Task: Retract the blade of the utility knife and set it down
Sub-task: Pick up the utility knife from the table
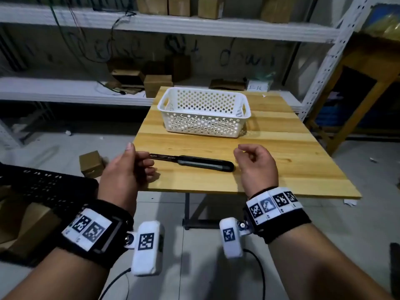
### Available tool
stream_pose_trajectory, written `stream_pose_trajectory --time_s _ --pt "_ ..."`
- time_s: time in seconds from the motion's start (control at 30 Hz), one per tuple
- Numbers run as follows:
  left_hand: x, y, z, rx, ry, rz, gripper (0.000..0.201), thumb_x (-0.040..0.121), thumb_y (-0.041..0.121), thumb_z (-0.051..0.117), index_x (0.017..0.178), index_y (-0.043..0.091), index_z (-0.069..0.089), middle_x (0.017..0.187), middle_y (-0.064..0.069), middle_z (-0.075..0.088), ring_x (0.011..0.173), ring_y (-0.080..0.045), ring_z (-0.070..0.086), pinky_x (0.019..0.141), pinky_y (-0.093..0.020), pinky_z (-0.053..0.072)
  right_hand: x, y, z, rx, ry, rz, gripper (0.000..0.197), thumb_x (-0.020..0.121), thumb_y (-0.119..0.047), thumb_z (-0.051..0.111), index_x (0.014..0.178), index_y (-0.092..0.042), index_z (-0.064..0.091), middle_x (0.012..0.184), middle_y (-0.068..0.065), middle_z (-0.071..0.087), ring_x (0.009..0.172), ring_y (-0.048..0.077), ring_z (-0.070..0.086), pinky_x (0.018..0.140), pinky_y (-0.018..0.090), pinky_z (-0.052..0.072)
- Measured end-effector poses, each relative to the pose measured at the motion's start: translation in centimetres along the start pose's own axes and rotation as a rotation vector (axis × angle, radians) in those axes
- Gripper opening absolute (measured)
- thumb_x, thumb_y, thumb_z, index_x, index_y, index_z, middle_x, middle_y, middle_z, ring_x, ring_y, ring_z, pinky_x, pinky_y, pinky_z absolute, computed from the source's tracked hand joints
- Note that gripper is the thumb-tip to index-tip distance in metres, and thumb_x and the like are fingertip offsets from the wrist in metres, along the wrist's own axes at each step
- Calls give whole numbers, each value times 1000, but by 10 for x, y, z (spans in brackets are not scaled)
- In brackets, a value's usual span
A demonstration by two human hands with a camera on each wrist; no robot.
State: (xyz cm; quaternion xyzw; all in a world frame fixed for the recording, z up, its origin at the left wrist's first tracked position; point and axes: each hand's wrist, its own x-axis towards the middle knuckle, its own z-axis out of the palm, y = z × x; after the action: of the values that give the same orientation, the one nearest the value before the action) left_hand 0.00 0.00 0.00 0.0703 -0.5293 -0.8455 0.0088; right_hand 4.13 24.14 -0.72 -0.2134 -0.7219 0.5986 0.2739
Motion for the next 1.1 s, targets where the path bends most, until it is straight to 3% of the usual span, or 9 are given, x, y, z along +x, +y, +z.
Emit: stream_pose_trajectory --time_s 0.1,0.2,0.33,0.47,0.63,0.77,0.87,0.93,1.1 --pt "7 -2 1 34 41 3 42 107 41 48 85 8 61 60 -4 60 56 -21 52 69 -40 46 5 8 6 -274 -122 -56 35 85 -41 72 118 -30 68 118 -8 70 107 11 64 96 35 52" --pt "4 -7 -2 62 38 39 43 107 40 48 87 6 64 64 -6 63 58 -22 56 71 -43 51 2 10 12 -574 -234 -87 44 82 -56 67 122 -38 66 127 -13 67 125 18 55 111 47 39" --pt "-4 -7 -8 76 18 69 44 107 40 50 90 4 66 70 -11 64 62 -26 57 77 -50 53 -4 7 12 -860 -286 -141 46 87 -57 62 128 -36 64 130 -8 63 128 24 47 106 44 31" --pt "-12 -7 -15 32 17 39 44 106 42 51 86 4 65 65 -9 62 58 -24 56 65 -40 48 -14 3 7 -896 -317 -126 38 80 -61 67 108 -35 68 113 -9 65 117 23 51 101 42 34" --pt "-25 -9 -22 13 32 -34 41 106 41 52 88 6 62 65 -6 59 59 -21 52 63 -35 46 -32 -1 -6 -709 -347 -79 33 76 -44 79 99 -32 59 90 -16 62 96 17 64 89 37 52" --pt "-42 -15 -28 32 -57 -204 31 104 36 58 95 7 62 68 -6 60 58 -19 54 56 -32 51 -50 -5 -18 -518 -354 5 30 81 -33 80 101 -26 59 92 -13 64 85 11 66 74 30 52" --pt "-56 -24 -28 135 -79 -219 25 103 29 61 105 5 67 85 -12 76 70 -24 69 73 -39 58 -64 -2 -25 -256 -384 138 28 80 -27 82 101 -22 64 90 -2 77 76 15 73 75 35 55" --pt "-64 -27 -26 175 -117 -210 25 104 27 59 114 5 68 104 -13 81 87 -26 75 83 -42 59 -74 -4 -28 -111 -401 183 29 82 -20 82 104 -18 64 89 4 81 68 13 73 67 33 52" --pt "-73 -26 -21 193 -166 -200 29 106 26 56 128 10 65 115 -5 81 116 -25 72 100 -46 56 -91 -17 -30 203 -491 322 32 84 -5 76 112 -6 61 90 12 81 64 16 67 53 28 45"
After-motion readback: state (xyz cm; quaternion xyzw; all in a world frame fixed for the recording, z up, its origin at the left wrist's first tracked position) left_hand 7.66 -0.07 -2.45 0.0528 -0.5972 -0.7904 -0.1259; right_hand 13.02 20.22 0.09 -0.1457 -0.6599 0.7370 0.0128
